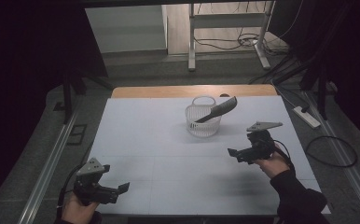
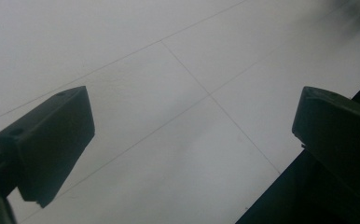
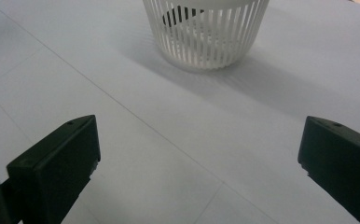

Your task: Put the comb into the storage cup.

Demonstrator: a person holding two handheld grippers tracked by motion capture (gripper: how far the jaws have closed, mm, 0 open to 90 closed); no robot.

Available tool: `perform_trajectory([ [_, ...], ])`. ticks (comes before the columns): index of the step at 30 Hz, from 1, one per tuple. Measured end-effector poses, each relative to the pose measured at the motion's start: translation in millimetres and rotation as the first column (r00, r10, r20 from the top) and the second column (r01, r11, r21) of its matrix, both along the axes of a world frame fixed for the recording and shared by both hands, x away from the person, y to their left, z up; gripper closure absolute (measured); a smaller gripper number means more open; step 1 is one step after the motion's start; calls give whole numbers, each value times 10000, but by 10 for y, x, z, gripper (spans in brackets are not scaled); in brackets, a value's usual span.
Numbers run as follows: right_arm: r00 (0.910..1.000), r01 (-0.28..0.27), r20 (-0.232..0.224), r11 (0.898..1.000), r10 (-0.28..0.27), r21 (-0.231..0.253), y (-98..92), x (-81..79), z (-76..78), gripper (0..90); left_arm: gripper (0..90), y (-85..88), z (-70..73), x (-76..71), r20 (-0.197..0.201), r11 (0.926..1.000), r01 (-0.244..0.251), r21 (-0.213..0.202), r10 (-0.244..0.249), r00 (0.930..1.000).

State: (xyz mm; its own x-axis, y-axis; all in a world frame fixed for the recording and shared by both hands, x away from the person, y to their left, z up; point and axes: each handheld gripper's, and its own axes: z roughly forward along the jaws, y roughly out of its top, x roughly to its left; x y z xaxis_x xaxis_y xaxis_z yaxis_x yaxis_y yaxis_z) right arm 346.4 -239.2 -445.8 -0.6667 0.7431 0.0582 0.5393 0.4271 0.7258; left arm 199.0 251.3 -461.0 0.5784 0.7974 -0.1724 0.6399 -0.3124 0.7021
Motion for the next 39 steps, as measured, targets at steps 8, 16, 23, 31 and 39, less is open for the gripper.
perform_trajectory([
  [8,10000,-6,-79,10000,6,-36,-74,-75,5,0,0,-1,0,1,-10,10000,-6,8,6,10000],
  [16,9999,76,-66,9999,-76,-92,-136,-144,1,0,0,-1,0,2,-16,10000,-10,10,10,10000],
  [23,9998,168,-68,9998,-169,-72,-212,-211,-2,0,0,2,0,3,-29,10000,-30,-6,30,10000],
  [31,9995,269,-160,9996,-270,-63,-302,-295,-10,0,0,4,0,4,-43,10000,-47,-21,47,10000],
  [39,9995,239,-179,9994,-244,-236,-341,-371,-23,0,0,6,0,5,-44,10000,-55,-30,55,10000],
])
